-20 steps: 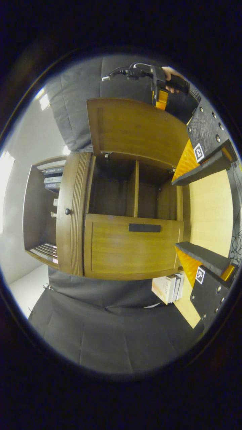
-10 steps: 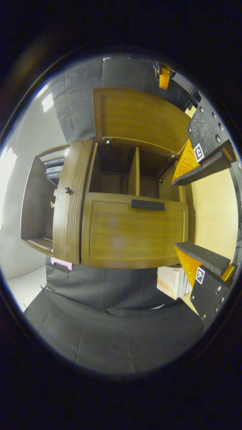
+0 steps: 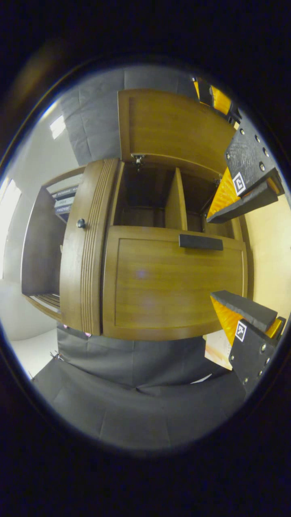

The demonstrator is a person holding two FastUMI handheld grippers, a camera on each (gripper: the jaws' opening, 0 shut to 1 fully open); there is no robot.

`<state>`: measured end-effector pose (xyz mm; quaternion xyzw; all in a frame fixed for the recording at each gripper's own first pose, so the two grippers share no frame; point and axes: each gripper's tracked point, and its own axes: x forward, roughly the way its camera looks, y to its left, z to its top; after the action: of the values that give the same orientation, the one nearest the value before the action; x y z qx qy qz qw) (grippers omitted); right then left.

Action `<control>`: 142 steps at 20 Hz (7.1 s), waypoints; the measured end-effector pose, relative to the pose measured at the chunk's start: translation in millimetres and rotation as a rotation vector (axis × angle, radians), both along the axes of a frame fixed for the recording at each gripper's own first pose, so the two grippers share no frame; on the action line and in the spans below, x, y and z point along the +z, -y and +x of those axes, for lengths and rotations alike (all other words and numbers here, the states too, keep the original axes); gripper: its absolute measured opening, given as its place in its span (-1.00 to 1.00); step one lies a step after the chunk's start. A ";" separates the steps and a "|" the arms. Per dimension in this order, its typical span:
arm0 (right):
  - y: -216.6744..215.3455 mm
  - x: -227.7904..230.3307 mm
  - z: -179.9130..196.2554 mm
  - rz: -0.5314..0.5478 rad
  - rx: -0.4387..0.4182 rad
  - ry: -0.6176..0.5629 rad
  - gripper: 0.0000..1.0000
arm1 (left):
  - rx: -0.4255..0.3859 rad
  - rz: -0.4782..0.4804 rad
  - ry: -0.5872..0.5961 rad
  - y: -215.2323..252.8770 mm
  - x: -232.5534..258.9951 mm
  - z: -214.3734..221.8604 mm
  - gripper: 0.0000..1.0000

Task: Open the right door of the double-door shoe cabinet with the right hand, and open the left door with the left hand.

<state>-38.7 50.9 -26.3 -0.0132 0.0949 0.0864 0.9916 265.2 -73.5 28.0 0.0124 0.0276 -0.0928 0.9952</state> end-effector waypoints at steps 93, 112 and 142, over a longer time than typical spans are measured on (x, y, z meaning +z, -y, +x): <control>-6.3 5.6 15.0 -0.090 -0.161 0.054 0.90 | -0.049 0.125 0.031 -249.4 -57.6 -79.8 -0.95; 61.3 9.8 25.2 0.009 -0.062 0.055 0.86 | 0.235 -0.033 0.109 -141.2 33.3 -195.8 -0.99; 52.3 -13.5 -2.6 0.034 0.052 0.017 0.95 | 0.212 -0.018 0.105 -52.1 24.6 -171.4 0.69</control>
<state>-41.3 -1.4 -39.7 0.0003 0.0845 0.1138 0.9899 93.8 -21.4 52.7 0.0056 -0.0244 0.0138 0.9996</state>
